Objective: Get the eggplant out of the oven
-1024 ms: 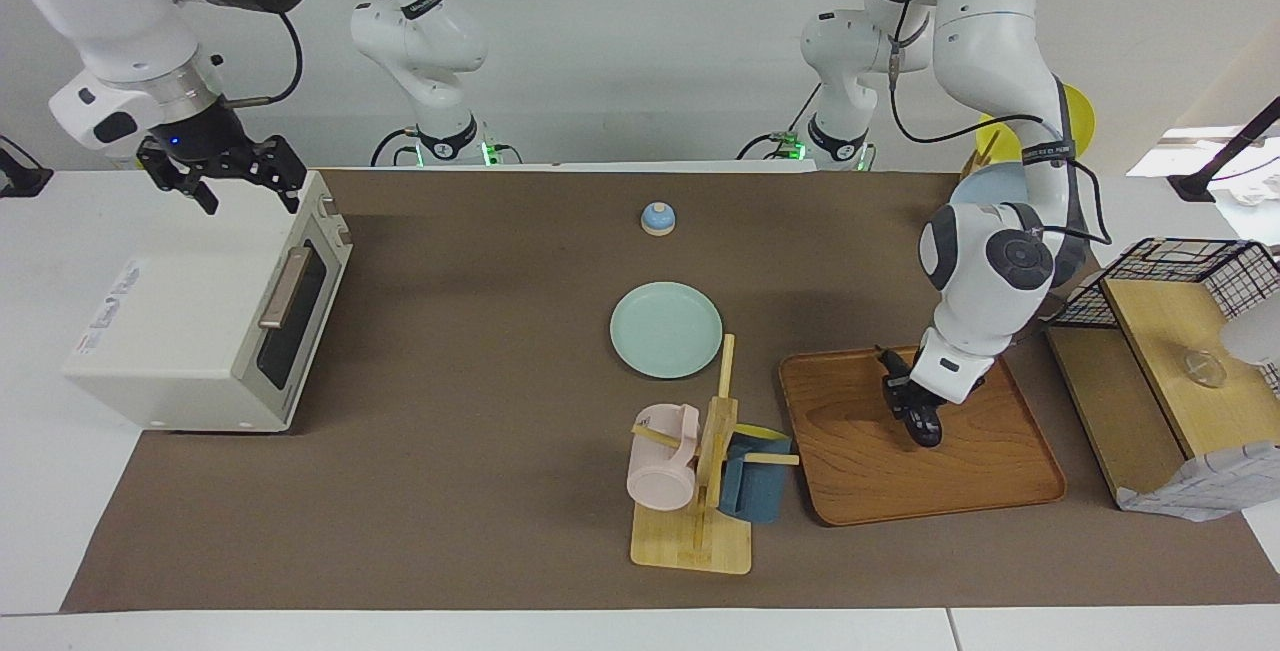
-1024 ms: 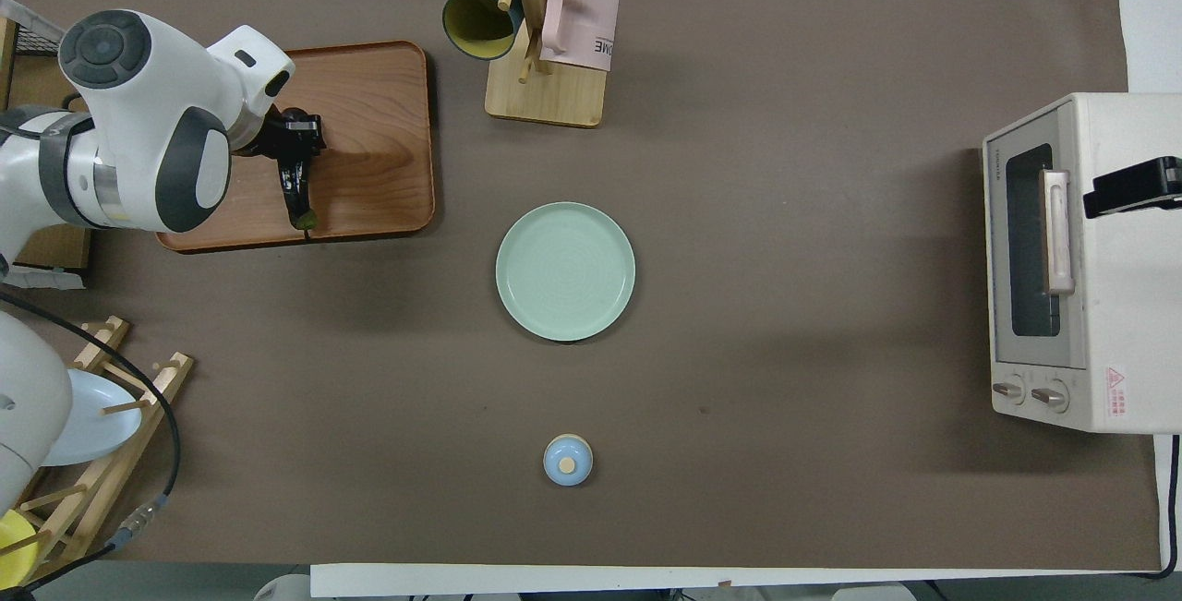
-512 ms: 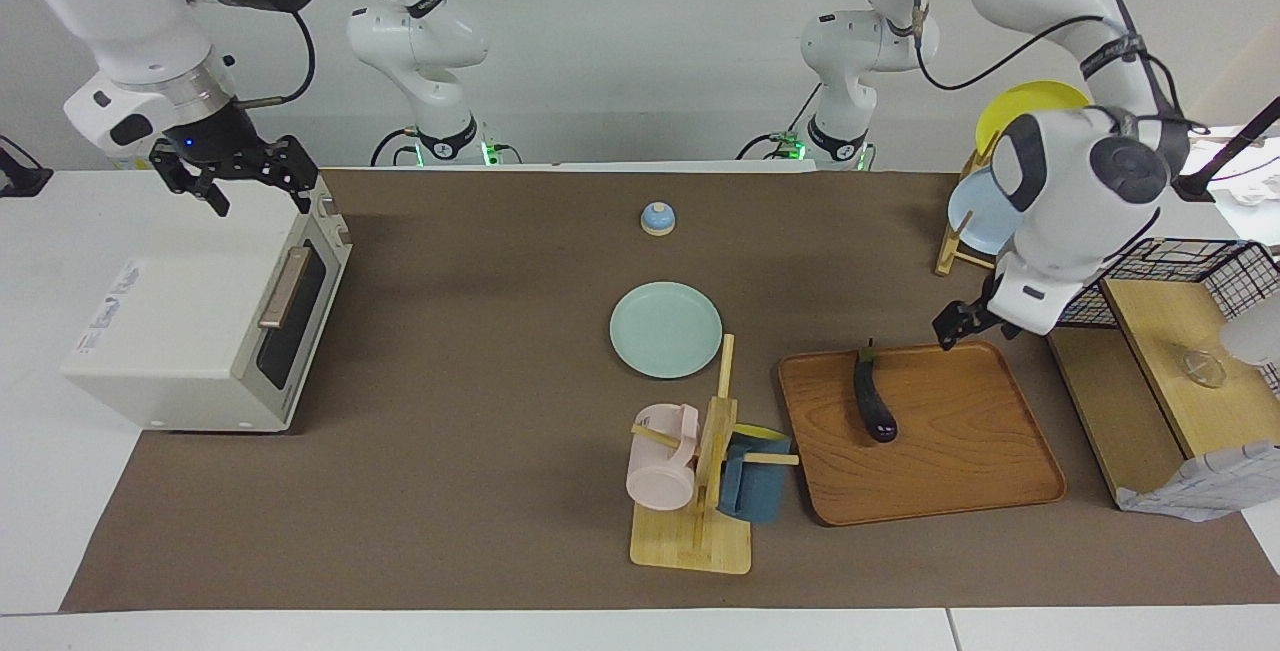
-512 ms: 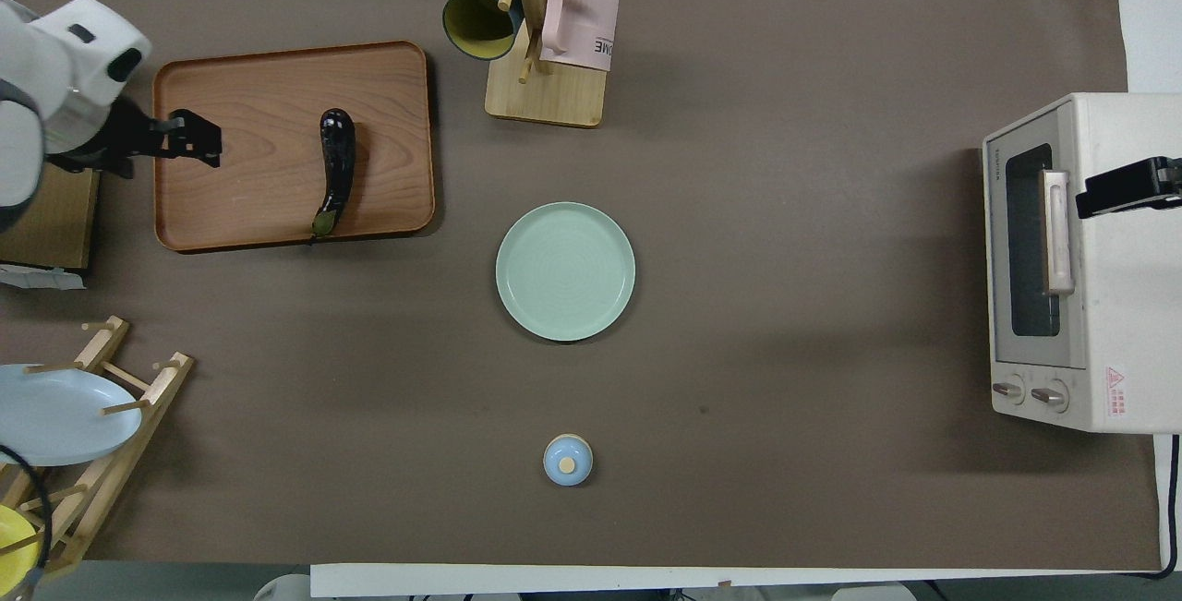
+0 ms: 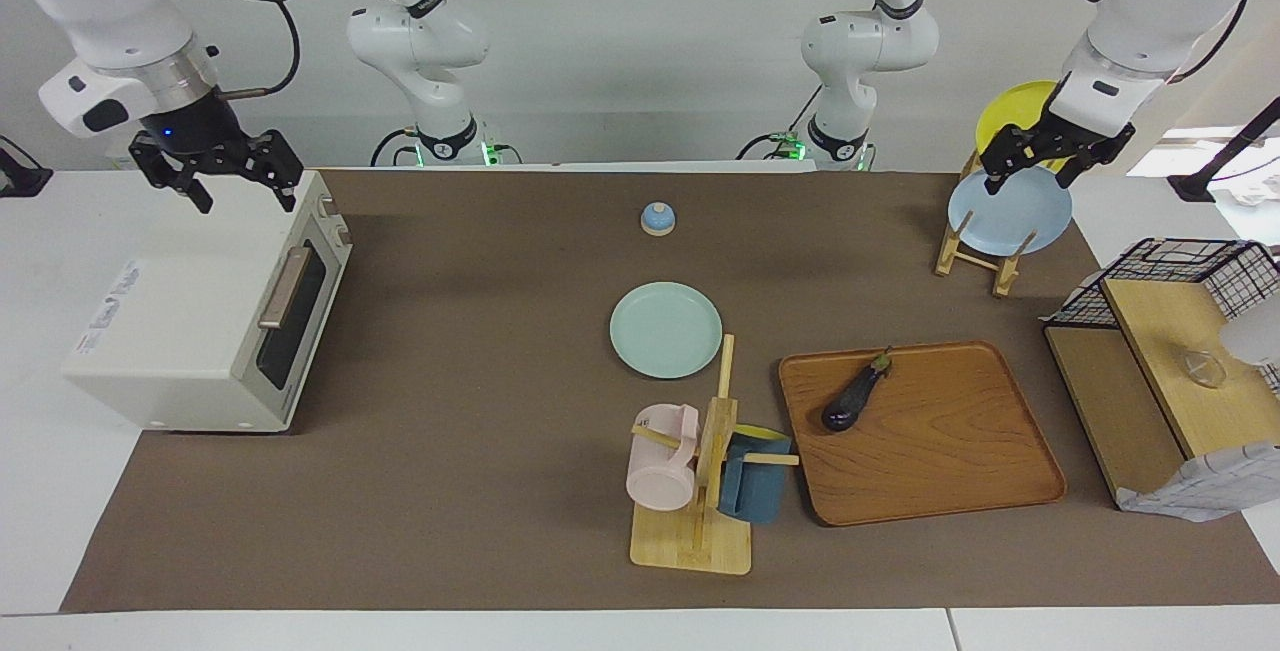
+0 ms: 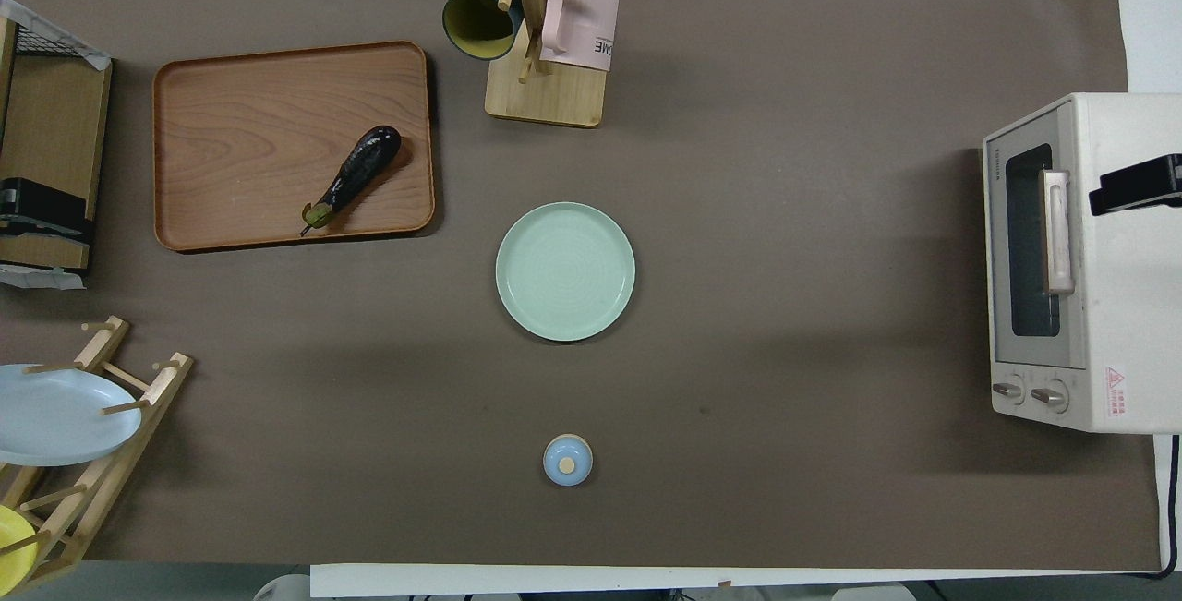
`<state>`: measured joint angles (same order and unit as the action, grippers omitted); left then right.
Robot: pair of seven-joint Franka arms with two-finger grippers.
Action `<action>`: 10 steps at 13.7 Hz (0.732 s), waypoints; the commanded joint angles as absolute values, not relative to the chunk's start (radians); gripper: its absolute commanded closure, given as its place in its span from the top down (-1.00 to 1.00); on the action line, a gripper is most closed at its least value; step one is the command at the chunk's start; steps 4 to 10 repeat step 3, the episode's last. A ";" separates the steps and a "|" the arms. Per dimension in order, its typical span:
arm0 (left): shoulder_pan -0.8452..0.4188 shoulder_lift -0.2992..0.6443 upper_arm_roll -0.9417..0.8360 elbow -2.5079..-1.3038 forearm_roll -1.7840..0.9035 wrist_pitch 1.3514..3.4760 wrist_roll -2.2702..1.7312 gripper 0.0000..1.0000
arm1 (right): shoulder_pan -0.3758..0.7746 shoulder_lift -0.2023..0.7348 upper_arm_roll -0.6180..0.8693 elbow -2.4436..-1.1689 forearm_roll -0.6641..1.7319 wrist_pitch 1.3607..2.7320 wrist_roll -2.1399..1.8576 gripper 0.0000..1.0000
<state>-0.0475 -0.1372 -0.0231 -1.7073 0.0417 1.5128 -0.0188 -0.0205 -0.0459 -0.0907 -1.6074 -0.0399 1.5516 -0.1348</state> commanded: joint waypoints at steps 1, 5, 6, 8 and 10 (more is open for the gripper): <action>-0.043 -0.138 -0.021 -1.701 0.006 1.493 0.002 1.00 | -0.026 -0.044 -0.083 -1.597 -0.017 1.497 -0.126 1.00; -0.043 -0.138 -0.020 -1.701 -0.026 1.494 0.000 1.00 | -0.025 -0.043 -0.083 -1.597 -0.017 1.497 -0.126 1.00; -0.043 -0.138 -0.020 -1.701 -0.026 1.494 0.000 1.00 | -0.025 -0.043 -0.083 -1.597 -0.017 1.497 -0.126 1.00; -0.043 -0.138 -0.020 -1.701 -0.026 1.494 0.000 1.00 | -0.025 -0.043 -0.083 -1.597 -0.017 1.497 -0.126 1.00; -0.043 -0.138 -0.020 -1.701 -0.026 1.494 0.000 1.00 | -0.025 -0.043 -0.083 -1.597 -0.017 1.497 -0.126 1.00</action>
